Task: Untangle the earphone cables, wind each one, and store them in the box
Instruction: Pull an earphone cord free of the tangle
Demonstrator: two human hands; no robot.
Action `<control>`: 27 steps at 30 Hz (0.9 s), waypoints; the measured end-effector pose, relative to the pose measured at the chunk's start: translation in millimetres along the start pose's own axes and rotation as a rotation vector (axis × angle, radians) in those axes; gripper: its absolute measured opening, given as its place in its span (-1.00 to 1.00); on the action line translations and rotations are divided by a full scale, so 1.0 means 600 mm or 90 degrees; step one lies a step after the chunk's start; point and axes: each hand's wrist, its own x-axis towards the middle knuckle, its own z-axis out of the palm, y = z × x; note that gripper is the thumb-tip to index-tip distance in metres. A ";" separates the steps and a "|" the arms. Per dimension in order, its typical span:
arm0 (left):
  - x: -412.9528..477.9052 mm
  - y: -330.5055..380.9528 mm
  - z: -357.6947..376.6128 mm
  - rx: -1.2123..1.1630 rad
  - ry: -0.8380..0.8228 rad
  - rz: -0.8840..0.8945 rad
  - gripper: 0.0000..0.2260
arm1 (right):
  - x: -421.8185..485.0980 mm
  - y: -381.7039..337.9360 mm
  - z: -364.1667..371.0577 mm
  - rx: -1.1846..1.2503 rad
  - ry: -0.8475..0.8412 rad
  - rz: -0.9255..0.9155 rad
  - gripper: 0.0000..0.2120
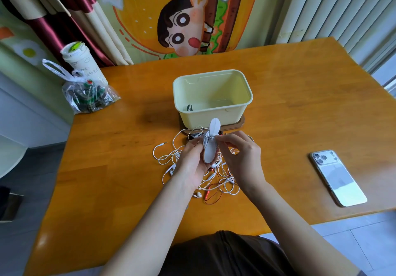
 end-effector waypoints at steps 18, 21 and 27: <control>-0.007 -0.003 -0.008 0.164 0.006 0.107 -0.88 | -0.009 -0.006 -0.001 0.044 -0.051 0.043 -0.88; -0.009 -0.005 -0.008 0.154 -0.034 0.127 -0.90 | -0.006 -0.015 0.000 0.115 -0.041 0.149 -0.92; -0.006 -0.006 -0.014 0.151 -0.050 0.129 -0.87 | -0.001 -0.023 -0.003 0.189 -0.064 0.251 -0.79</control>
